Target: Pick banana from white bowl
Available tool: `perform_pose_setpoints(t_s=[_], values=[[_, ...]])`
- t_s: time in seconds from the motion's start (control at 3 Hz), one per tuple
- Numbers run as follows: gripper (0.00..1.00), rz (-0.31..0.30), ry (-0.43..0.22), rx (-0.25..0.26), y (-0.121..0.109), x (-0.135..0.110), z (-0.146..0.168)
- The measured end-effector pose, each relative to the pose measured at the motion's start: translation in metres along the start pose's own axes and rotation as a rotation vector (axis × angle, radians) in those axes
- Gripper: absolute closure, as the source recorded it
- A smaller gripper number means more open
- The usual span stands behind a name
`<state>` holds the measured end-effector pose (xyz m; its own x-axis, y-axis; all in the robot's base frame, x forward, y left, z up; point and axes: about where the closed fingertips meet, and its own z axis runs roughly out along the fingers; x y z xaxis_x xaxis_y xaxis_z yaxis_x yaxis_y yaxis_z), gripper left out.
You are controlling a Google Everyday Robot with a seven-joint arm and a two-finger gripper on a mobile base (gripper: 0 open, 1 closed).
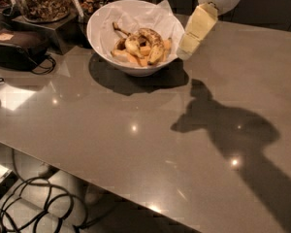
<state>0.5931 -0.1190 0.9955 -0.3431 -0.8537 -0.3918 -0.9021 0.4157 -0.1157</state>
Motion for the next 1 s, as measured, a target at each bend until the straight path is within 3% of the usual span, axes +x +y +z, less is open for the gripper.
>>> perform_pose_setpoints(t_s=[0.33, 1.0], values=[[0.00, 0.044, -0.051, 0.009, -0.004, -0.022, 0.013], [0.34, 0.131, -0.043, -0.028, -0.018, -0.050, 0.046]])
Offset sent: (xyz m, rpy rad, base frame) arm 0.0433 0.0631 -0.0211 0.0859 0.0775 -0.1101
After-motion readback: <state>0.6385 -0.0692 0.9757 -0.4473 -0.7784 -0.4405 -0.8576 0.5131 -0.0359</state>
